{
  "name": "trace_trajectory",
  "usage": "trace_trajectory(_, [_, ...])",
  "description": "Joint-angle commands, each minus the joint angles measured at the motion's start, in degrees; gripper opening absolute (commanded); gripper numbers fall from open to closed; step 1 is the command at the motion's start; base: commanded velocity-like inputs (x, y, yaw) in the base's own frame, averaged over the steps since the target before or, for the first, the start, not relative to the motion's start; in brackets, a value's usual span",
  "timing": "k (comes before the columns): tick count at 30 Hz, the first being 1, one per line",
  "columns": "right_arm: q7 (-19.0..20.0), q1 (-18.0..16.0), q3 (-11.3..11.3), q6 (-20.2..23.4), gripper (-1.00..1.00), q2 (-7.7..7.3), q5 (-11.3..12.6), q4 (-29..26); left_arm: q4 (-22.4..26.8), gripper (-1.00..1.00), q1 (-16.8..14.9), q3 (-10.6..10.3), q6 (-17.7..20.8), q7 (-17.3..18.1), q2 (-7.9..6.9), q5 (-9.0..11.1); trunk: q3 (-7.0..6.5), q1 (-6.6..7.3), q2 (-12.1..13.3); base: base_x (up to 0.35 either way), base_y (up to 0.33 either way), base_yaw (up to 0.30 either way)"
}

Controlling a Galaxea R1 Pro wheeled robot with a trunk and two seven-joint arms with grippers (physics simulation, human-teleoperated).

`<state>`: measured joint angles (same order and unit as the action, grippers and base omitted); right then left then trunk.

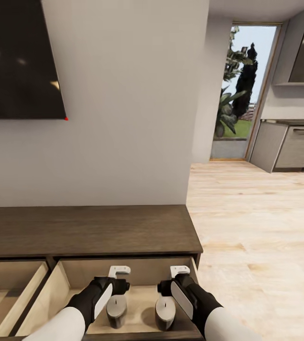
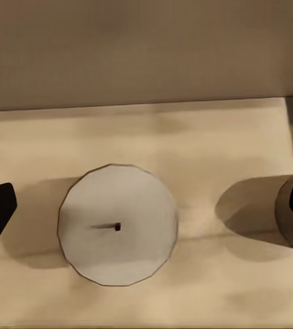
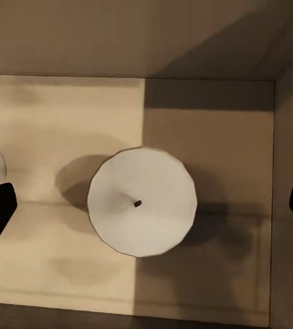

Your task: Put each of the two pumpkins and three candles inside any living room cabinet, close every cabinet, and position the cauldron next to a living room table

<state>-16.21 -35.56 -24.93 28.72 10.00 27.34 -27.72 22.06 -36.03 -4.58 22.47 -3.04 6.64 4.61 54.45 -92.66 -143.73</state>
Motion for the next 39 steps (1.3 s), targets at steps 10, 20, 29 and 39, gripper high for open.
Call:
trace_trajectory(10, [-0.1, 0.0, -0.2, -1.2, 1.00, 0.00, 0.7, -1.3, -0.3, 1.00, -0.6, -0.2, 1.7, -0.2, -0.25, 0.9, -1.05, 0.14, 0.0, 0.000, 0.000, 0.000])
trace_trajectory(20, [-0.1, 0.0, -0.2, -1.2, 1.00, 0.00, 0.7, -1.3, -0.3, 1.00, -0.6, -0.2, 1.7, -0.2, -0.25, 0.9, -1.05, 0.14, 0.0, 0.000, 0.000, 0.000])
trace_trajectory(29, [-0.5, 0.0, -0.2, -1.2, 1.00, 0.00, 0.7, -1.3, -0.2, 1.00, -0.5, -0.2, 2.0, -0.2, -0.27, 0.9, -1.27, 0.17, 0.1, 0.000, 0.000, 0.000])
trace_trajectory(39, [4.9, 0.0, -0.1, -1.1, 1.00, 0.00, 1.8, -1.3, 0.0, 1.00, 0.1, -0.4, 4.2, -0.4, -0.44, 1.0, -2.60, 0.32, 0.1, 0.000, 0.000, 0.000])
